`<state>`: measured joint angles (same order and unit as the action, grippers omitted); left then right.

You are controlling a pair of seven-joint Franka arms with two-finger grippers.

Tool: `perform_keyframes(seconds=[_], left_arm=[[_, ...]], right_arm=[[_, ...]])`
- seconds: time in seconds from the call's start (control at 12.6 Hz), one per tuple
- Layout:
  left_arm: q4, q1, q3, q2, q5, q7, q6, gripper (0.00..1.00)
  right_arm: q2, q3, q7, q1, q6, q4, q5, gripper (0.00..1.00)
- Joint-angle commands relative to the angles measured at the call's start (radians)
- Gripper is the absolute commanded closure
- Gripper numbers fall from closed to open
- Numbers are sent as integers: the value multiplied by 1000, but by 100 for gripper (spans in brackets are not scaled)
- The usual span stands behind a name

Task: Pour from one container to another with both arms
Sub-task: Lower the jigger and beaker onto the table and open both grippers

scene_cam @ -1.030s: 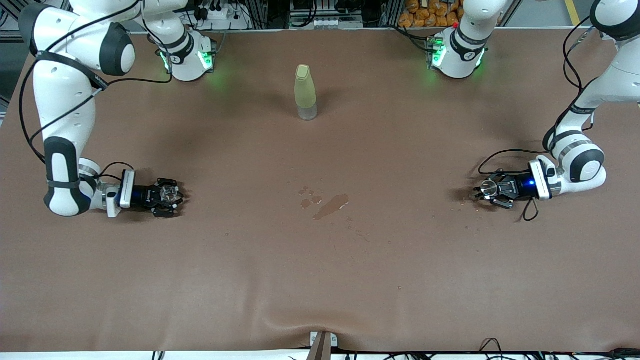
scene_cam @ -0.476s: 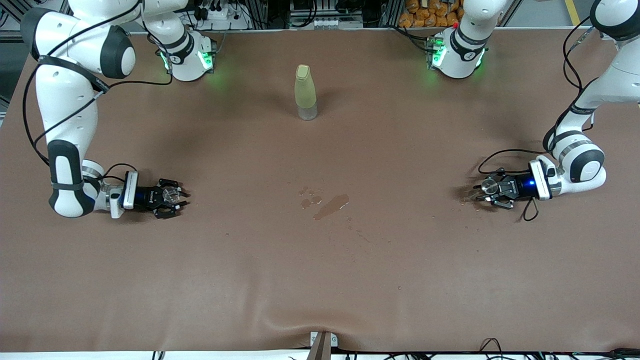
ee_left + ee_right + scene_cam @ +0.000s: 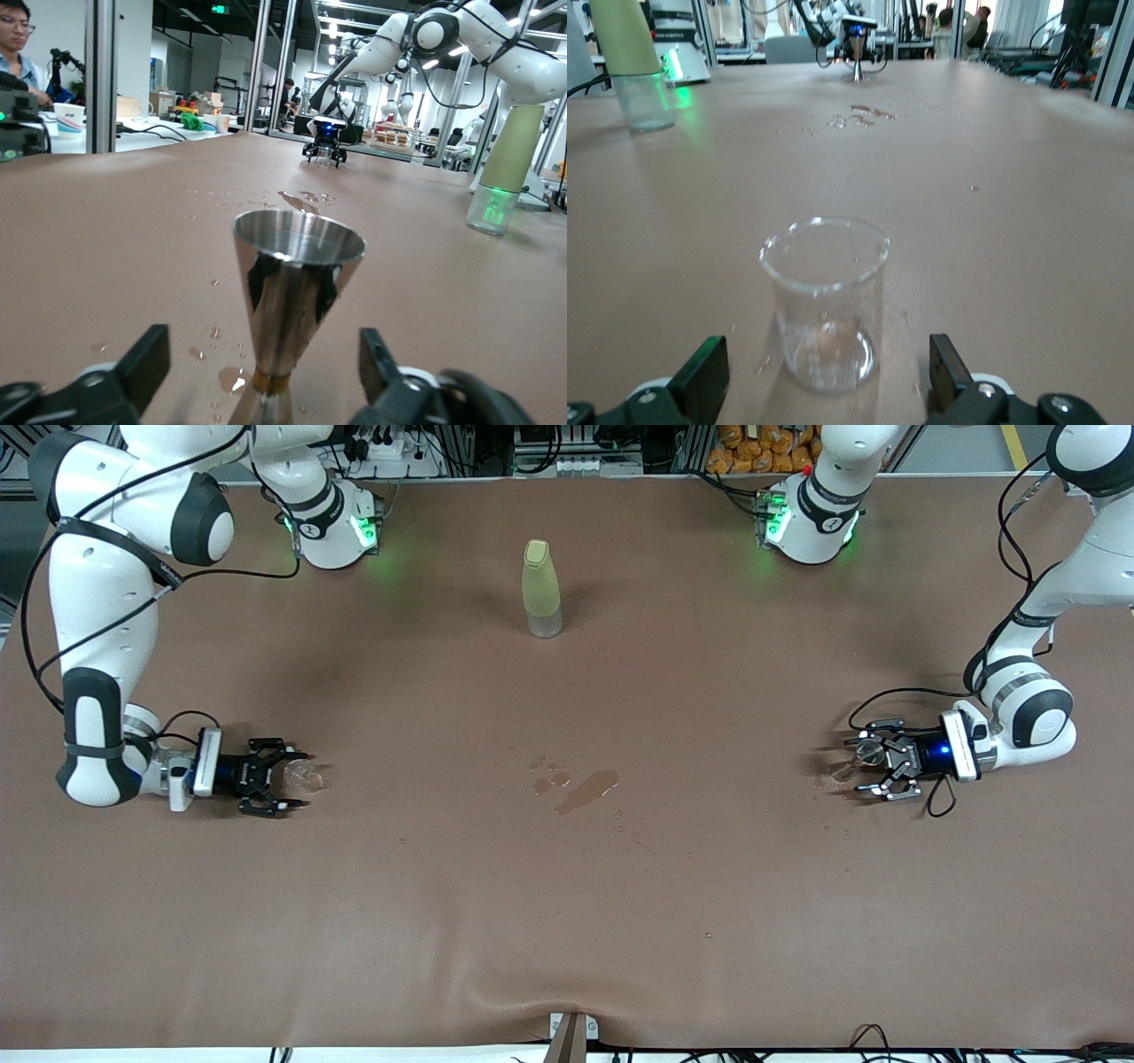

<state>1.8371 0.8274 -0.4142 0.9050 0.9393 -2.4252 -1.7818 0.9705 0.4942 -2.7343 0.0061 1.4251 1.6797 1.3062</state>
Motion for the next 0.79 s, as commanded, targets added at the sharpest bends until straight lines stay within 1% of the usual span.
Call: perform_keyframes(seconds=[0.0, 0.08, 0.24, 0.4, 0.55, 0.71], left_arm=[[-38, 7, 26, -1, -22, 35, 39, 0], [-50, 7, 38, -5, -37, 50, 50, 0], [-91, 10, 41, -9, -120, 113, 53, 0], [-122, 18, 43, -29, -154, 208, 58, 0], [-208, 16, 35, -46, -255, 331, 59, 0], [-278, 10, 9, -63, -324, 460, 78, 0]], right_arm=[[-32, 47, 20, -6, -11, -47, -96, 0], [-38, 75, 65, -2, -11, -66, -122, 0], [-47, 113, 155, 2, -11, -110, -180, 0], [-67, 151, 244, 9, -8, -139, -237, 0], [-85, 219, 327, 47, -6, -161, -281, 0], [-108, 265, 411, 74, -5, -192, -336, 0]])
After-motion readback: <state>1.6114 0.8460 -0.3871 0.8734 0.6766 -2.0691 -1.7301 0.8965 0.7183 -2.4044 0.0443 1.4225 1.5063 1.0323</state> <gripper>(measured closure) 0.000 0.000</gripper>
